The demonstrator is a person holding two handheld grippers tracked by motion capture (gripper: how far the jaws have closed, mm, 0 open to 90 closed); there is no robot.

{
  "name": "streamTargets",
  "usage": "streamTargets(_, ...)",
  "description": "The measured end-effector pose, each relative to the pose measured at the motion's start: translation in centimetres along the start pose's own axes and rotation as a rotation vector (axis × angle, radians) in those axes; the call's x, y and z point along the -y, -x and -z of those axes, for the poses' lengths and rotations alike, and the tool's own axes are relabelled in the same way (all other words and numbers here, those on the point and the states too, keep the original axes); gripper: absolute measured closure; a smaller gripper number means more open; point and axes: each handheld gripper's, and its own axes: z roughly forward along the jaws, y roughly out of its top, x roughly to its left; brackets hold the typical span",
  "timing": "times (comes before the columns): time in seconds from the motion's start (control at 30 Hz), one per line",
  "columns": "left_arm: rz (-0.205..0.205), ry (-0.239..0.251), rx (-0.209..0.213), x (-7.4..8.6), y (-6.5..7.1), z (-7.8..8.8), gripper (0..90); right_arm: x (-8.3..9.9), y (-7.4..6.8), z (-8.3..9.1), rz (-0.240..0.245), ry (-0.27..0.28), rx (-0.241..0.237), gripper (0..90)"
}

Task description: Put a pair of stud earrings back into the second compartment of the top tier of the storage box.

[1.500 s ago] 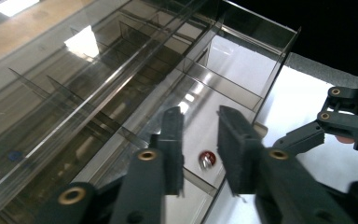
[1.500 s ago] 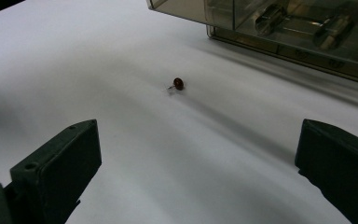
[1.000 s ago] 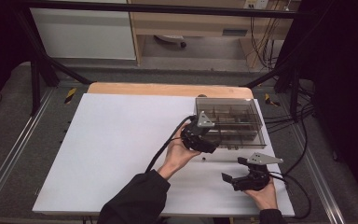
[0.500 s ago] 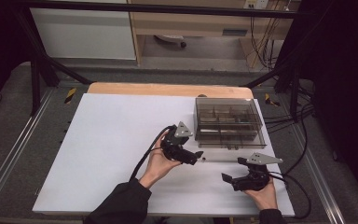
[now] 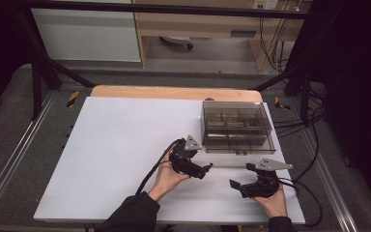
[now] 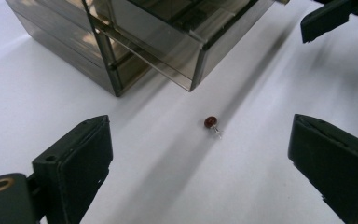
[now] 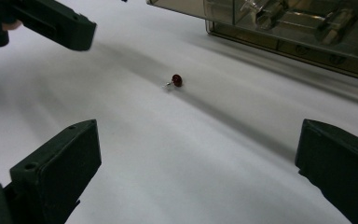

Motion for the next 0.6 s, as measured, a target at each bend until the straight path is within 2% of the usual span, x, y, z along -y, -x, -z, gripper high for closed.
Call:
streamTargets(0.33,0.012,-0.020,-0.009,0.1,0.8,-2.1,14.2,0.0,0.0,0.0,0.001,0.000,-0.001,0.8)
streamTargets(0.6,0.009,-0.035,-0.015,0.1,1.3,-3.3,29.6,0.0,0.0,0.0,0.000,0.001,-0.002,0.8)
